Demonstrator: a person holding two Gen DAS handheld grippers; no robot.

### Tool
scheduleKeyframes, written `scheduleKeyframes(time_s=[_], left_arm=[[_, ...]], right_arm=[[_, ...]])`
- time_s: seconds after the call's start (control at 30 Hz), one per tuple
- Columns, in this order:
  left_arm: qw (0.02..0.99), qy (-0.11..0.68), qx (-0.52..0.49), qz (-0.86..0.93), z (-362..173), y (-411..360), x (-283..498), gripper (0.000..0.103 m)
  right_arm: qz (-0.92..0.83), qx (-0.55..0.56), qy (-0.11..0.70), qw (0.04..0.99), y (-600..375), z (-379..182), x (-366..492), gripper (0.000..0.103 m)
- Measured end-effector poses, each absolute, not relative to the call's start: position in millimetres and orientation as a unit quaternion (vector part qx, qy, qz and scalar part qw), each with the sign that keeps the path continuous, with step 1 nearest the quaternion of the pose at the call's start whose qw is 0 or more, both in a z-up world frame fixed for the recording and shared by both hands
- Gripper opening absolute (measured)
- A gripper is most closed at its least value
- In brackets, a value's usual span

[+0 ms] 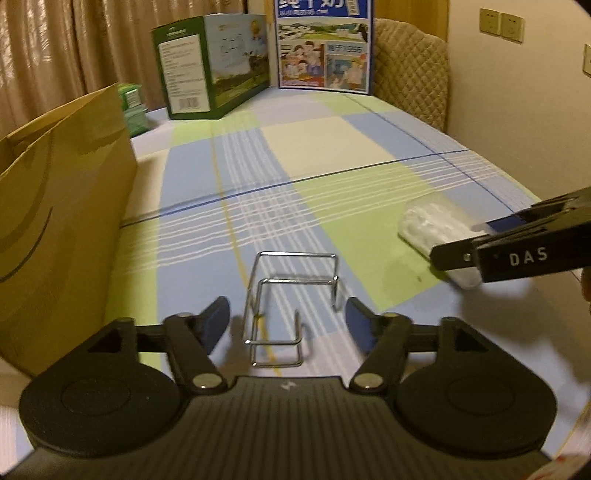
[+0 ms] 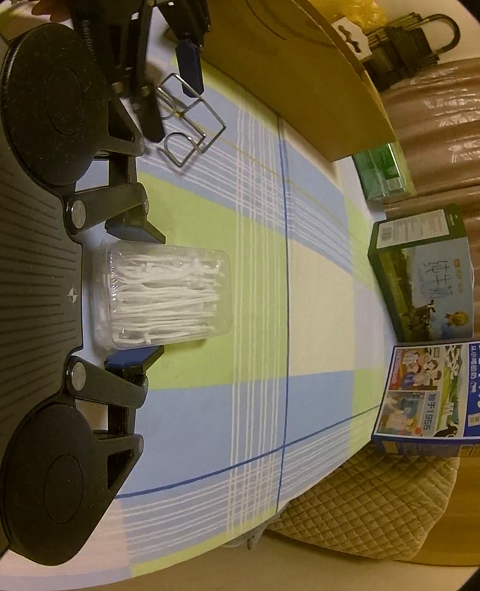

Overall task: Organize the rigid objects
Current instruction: 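Grasp the wire metal rack with the left tool while the right tool grasps the clear floss box, then lift the rack and floss box and carry both over the cardboard box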

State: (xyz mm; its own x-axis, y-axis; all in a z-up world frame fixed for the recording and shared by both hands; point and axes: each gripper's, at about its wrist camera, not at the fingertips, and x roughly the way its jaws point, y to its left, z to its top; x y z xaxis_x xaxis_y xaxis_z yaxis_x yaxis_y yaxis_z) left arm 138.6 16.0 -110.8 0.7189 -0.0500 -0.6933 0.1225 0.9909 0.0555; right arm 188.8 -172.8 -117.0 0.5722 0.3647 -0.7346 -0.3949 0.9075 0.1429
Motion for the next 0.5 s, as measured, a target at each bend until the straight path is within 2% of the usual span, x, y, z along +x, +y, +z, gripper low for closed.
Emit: scheduleKeyframes(time_s=[0.1, 0.23, 0.3, 0.5], left_arm=[[0.925, 0.372, 0.043, -0.057, -113, 14, 143, 0.069], [0.926, 0.371, 0.046, -0.055, -116, 11, 152, 0.064], [0.924, 0.375, 0.049, -0.053, -117, 12, 156, 0.05], [0.921, 0.384, 0.047, -0.045, -115, 15, 156, 0.048]], right_arm=[[0.214, -0.016, 0.409, 0.887, -174, -118, 188, 0.053], [0.215, -0.014, 0.409, 0.887, -174, -117, 188, 0.053], [0.215, -0.013, 0.409, 0.887, -174, -117, 189, 0.053], [0.214, -0.012, 0.408, 0.887, -174, -118, 190, 0.053]])
